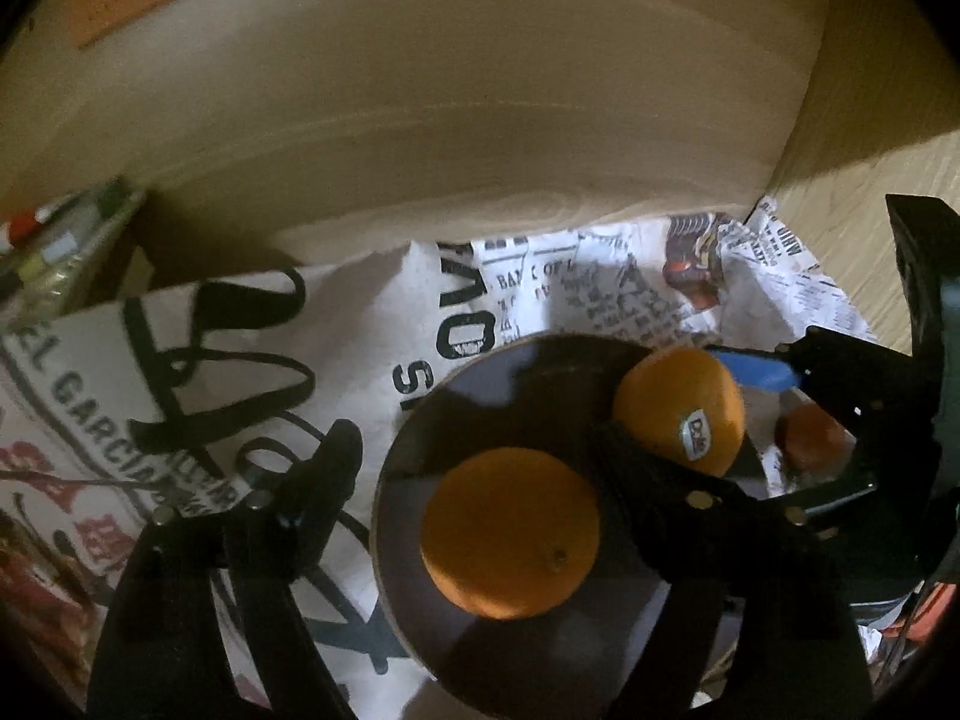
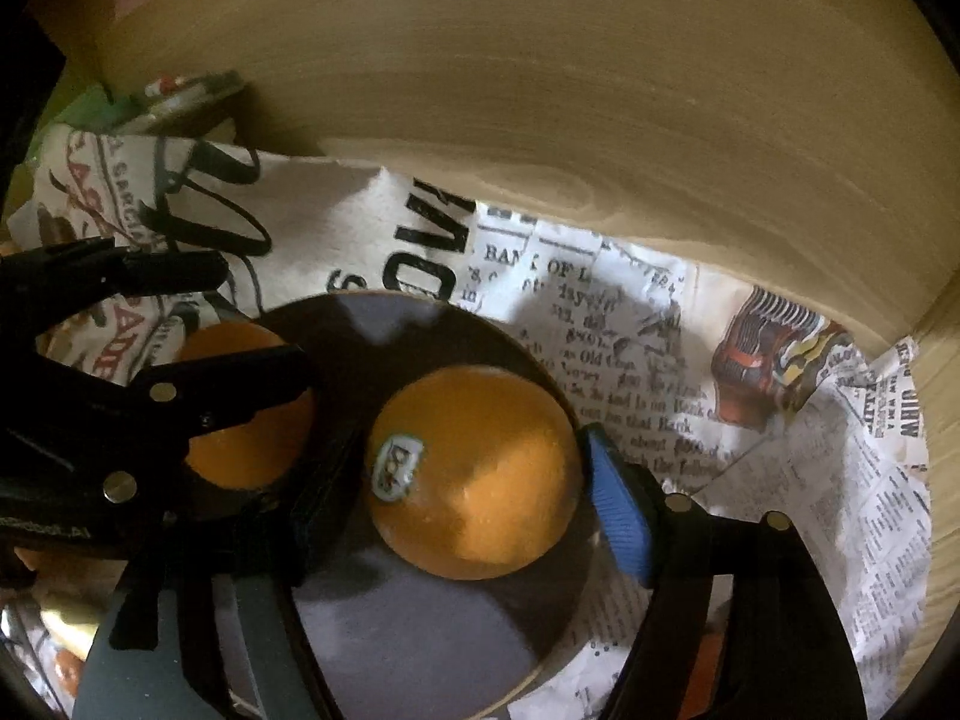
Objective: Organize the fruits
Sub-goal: 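Lower both oranges onto the dark plate and open both tools, then grasp a corn cob with the left tool while the right tool grasps the other cob, then carry both corn cobs onto the dark plate beside the oranges and release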
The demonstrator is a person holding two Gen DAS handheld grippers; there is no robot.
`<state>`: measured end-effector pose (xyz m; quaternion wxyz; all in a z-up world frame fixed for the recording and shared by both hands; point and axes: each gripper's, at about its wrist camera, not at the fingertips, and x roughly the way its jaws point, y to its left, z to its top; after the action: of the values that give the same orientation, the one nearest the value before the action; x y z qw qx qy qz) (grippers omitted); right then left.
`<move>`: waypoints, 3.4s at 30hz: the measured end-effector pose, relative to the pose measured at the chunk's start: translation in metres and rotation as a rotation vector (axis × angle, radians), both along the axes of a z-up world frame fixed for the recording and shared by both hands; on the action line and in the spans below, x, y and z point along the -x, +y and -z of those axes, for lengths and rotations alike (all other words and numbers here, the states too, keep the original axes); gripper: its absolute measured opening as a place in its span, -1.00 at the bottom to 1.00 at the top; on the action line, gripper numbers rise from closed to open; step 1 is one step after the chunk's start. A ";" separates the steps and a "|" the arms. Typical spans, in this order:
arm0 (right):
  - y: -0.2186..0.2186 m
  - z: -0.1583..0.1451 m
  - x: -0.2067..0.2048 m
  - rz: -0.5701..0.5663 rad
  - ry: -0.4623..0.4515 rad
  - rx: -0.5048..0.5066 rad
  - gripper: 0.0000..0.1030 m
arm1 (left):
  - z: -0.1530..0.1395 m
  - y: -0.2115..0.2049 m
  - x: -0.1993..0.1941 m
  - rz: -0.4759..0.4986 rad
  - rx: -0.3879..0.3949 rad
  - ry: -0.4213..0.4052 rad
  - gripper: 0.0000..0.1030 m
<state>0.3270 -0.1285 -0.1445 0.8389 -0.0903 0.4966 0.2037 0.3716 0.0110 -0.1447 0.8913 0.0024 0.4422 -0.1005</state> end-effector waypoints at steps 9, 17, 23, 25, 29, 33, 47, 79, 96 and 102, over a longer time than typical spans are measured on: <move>-0.010 -0.047 0.032 0.002 -0.081 -0.046 0.53 | -0.042 0.014 0.041 -0.025 0.014 -0.082 0.61; -0.014 -0.086 0.078 0.000 -0.158 -0.105 0.53 | -0.060 0.028 0.098 -0.038 -0.009 -0.120 0.71; -0.018 -0.095 0.117 -0.011 -0.179 -0.120 0.54 | -0.050 0.027 0.139 -0.038 -0.027 -0.103 0.74; -0.018 -0.091 0.127 -0.014 -0.171 -0.123 0.54 | -0.044 0.026 0.151 -0.032 -0.031 -0.090 0.74; -0.018 -0.074 0.144 -0.013 -0.130 -0.118 0.54 | -0.024 0.021 0.168 -0.014 -0.036 -0.045 0.74; -0.019 -0.054 0.154 -0.013 -0.077 -0.106 0.53 | -0.006 0.015 0.178 0.005 -0.045 -0.005 0.74; -0.010 -0.009 0.150 -0.061 0.077 -0.076 0.16 | 0.022 0.017 0.170 0.065 0.069 0.096 0.23; -0.046 -0.008 0.148 -0.005 0.124 -0.069 -0.29 | 0.035 0.046 0.166 -0.006 0.003 0.136 -0.32; -0.038 -0.005 0.140 -0.005 0.085 -0.051 -0.30 | 0.034 0.034 0.149 -0.012 -0.005 0.108 -0.35; -0.043 -0.021 0.140 0.008 0.032 -0.077 -0.30 | 0.017 0.034 0.156 -0.016 0.009 0.068 -0.35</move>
<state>0.1871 -0.1718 -0.1233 0.8346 -0.0525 0.5019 0.2207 0.2158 0.0448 -0.1615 0.8766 -0.0083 0.4716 -0.0954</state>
